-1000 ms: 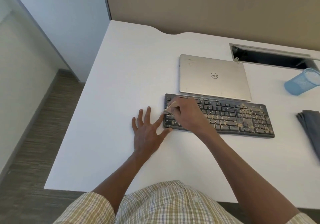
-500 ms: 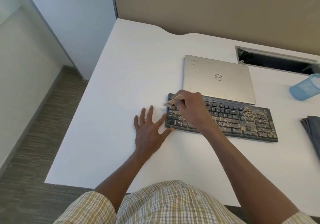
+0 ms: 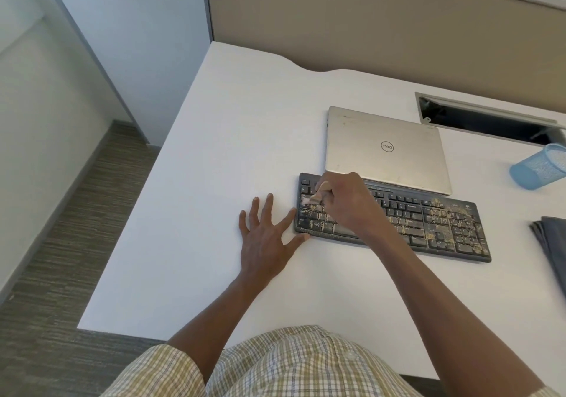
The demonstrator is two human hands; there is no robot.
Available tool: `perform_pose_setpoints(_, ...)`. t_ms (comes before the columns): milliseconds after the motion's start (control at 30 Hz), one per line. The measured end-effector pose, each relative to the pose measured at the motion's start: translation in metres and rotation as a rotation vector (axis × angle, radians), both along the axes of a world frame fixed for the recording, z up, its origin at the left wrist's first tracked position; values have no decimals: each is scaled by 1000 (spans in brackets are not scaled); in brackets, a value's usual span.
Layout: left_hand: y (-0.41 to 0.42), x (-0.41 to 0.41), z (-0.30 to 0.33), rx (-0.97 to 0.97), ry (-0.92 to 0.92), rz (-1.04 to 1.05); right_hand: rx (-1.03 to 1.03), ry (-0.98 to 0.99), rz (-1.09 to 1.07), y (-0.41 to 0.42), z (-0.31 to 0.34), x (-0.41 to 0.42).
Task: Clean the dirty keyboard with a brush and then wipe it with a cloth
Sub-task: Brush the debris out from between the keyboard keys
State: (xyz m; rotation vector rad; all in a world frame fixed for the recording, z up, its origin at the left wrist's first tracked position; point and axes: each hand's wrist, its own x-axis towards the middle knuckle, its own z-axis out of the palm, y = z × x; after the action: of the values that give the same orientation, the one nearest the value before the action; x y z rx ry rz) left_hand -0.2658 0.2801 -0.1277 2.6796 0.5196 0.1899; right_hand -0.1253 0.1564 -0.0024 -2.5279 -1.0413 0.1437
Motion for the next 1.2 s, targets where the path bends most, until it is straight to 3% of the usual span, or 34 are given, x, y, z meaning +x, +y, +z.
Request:
perform_pose_setpoints(167,0,-1,-1,2,-15,-4,82,35,8,6,5,-5)
perform_pose_setpoints(300,1,0,0,-5,3,-4,-15,4,-50,-2,10,-4)
perform_pose_setpoints(500,1,-1,-2,-2,-8,-4,353,106,-453,3,7,-1)
perform_pose_setpoints(700,1,0,-1,-9,0,-3,236,116,-432,3,-12,-12)
perform_pose_setpoints(833,0,0,-2,0,-2,1,300,90,-469,6,-7,-9)
perform_pose_setpoints(1200,0,0,0,-20,10,-3,239,96,-421,1,-13,-12)
